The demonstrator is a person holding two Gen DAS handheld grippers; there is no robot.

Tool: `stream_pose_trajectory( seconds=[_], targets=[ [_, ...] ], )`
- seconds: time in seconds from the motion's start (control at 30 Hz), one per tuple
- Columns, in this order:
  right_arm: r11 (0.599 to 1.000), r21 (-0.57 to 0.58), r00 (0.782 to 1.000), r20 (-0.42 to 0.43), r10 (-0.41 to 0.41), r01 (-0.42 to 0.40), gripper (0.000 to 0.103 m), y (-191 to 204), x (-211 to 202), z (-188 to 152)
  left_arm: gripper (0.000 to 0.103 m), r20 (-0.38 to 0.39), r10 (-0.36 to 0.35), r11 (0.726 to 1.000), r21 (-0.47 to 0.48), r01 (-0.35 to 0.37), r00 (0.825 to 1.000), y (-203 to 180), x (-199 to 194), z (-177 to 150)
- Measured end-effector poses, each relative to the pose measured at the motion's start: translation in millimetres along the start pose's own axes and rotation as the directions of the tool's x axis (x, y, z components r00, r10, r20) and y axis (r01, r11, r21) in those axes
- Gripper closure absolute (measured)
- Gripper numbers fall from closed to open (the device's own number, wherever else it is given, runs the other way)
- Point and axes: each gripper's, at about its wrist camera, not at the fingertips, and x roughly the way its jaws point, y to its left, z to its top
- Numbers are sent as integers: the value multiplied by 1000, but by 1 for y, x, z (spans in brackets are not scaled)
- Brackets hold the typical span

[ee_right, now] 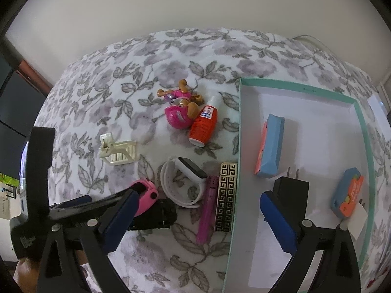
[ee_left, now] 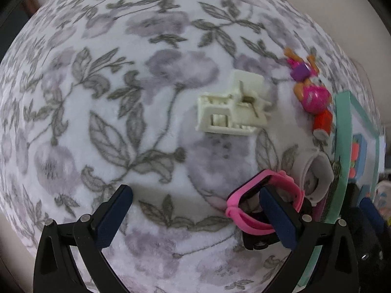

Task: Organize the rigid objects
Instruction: 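Move both open tools back to the item pile beside the tray, then grasp the black toy car with the right tool while the left grasps the pink watch band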

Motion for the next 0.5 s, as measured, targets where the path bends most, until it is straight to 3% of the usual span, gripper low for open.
stream_pose_trajectory(
  seconds=[0.17,0.23,0.33,0.5],
  targets=[
    [1000,15,1000,10,4,-4,2,-3,-3,0,0,19,45,998,31,-45,999,-15,2,-4],
    [1000,12,1000,11,6,-6,2,-3,-3,0,0,48,93,994,50,-95,995,-22,-1,-3],
    [1000,8,1000,9,9,-9,2,-1,-3,0,0,94,183,978,82,-191,979,-28,-6,0],
    [1000,-23,1000,4,20,-20,2,5,-3,-2,0,126,252,958,110,-266,960,-31,-14,2]
  ],
)
